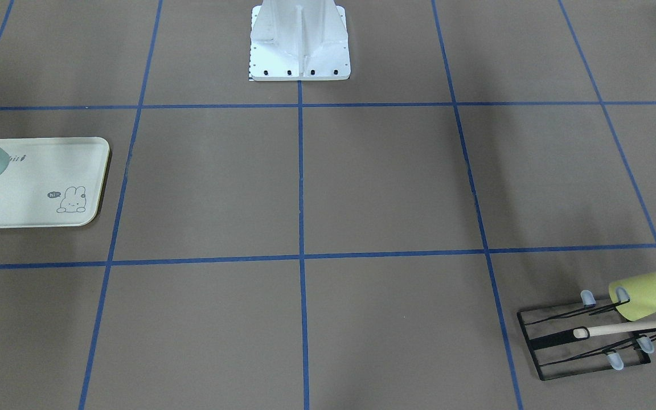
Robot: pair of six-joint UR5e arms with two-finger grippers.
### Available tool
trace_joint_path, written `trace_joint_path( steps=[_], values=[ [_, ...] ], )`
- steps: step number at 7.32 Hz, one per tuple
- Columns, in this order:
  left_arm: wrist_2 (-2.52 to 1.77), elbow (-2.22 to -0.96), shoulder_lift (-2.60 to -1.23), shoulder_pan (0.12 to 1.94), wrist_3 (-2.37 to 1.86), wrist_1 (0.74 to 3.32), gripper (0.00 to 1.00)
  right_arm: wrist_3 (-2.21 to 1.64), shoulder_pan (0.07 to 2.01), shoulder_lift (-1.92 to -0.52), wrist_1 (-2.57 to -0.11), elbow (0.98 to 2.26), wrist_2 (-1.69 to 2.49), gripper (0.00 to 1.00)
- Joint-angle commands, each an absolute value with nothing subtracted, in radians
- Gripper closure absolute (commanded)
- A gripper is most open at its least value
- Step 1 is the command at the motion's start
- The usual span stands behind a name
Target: Left arm grabs green cup and hands to right arm on tray
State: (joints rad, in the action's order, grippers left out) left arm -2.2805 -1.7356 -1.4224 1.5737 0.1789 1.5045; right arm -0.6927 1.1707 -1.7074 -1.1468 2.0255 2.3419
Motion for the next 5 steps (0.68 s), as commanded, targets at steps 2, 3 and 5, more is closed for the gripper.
trace_joint_path(
  steps=[2, 3, 5],
  values=[
    [-2.295, -1.718, -1.428, 1.586, 0.184, 1.505, 0.0, -0.693, 0.941, -1.793, -1.19, 2.01, 2.102, 1.0],
    [-2.296, -1.718, -1.428, 1.586, 0.186, 1.505, 0.0, -0.693, 0.901, -1.804, -1.19, 1.988, 2.061, 1.0],
    [-2.296, -1.72, -1.431, 1.586, 0.186, 1.505, 0.0, -0.692, 0.844, -1.793, -1.189, 1.948, 2.033, 1.0]
  ],
)
